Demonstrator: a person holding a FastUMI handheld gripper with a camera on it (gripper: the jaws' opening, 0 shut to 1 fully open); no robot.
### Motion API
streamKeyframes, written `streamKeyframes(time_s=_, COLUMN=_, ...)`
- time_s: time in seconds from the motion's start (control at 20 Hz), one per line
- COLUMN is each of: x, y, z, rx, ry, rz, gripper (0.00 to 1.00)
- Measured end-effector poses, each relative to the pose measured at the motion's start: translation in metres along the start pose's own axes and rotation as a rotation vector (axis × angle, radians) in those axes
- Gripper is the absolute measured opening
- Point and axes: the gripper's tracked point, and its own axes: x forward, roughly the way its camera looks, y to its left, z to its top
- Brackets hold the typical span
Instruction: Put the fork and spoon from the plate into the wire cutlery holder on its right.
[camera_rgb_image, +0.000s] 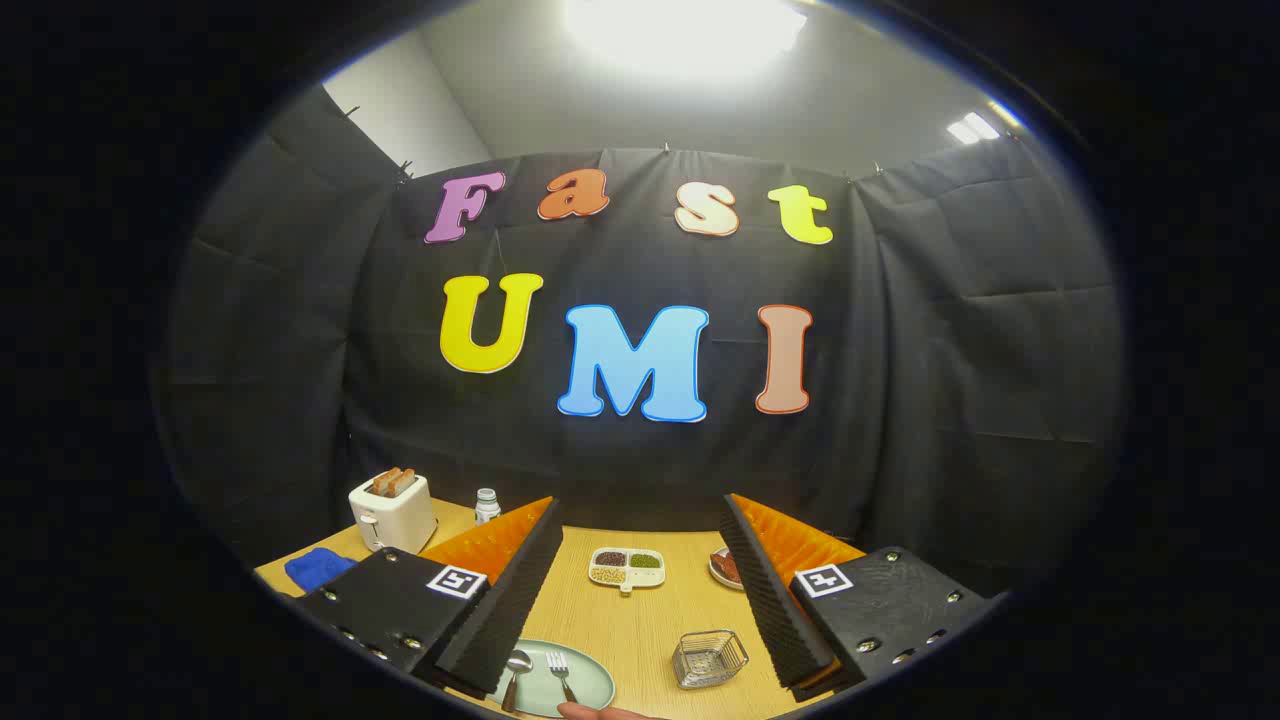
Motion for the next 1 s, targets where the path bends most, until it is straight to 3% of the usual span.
streamKeyframes(time_s=0.7, x=0.005, y=0.010, z=-0.008, rx=-0.053, ry=0.020, rz=0.032, gripper=0.97)
streamKeyframes(time_s=1.0, x=0.012, y=0.028, z=-0.041, rx=-0.113, ry=0.129, rz=0.104, gripper=0.97)
